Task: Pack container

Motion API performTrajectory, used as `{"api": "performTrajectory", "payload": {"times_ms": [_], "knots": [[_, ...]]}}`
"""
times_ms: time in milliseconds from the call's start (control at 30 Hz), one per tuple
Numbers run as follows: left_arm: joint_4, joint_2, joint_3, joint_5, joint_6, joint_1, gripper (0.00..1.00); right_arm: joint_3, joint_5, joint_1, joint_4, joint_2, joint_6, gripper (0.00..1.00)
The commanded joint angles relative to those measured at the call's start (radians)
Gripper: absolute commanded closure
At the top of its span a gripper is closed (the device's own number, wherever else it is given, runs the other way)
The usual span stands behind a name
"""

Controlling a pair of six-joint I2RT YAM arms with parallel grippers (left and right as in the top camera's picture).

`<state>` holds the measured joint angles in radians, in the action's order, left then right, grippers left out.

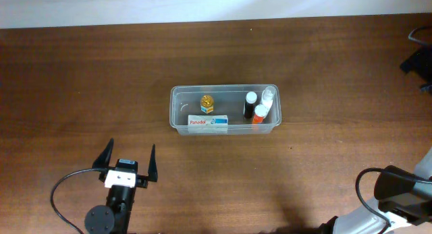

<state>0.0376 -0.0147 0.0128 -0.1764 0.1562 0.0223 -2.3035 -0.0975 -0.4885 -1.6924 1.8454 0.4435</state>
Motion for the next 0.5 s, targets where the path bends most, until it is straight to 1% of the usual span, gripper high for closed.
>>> {"api": "performTrajectory", "payload": {"times_ms": [0,100,467], "knots": [[-0.033,0.009,-0.004,0.000,-0.008,0.004,0.01,0.002,-0.012,-0.003,-0.003,-0.007,-0.001,0.02],[-0.109,0.010,-0.004,0.001,-0.008,0.004,0.01,0.002,-0.012,-0.003,-0.003,-0.008,-0.001,0.02],[-0.102,0.009,-0.004,0.000,-0.008,0.004,0.01,0.002,-0.012,-0.003,-0.003,-0.008,-0.001,0.02]]}}
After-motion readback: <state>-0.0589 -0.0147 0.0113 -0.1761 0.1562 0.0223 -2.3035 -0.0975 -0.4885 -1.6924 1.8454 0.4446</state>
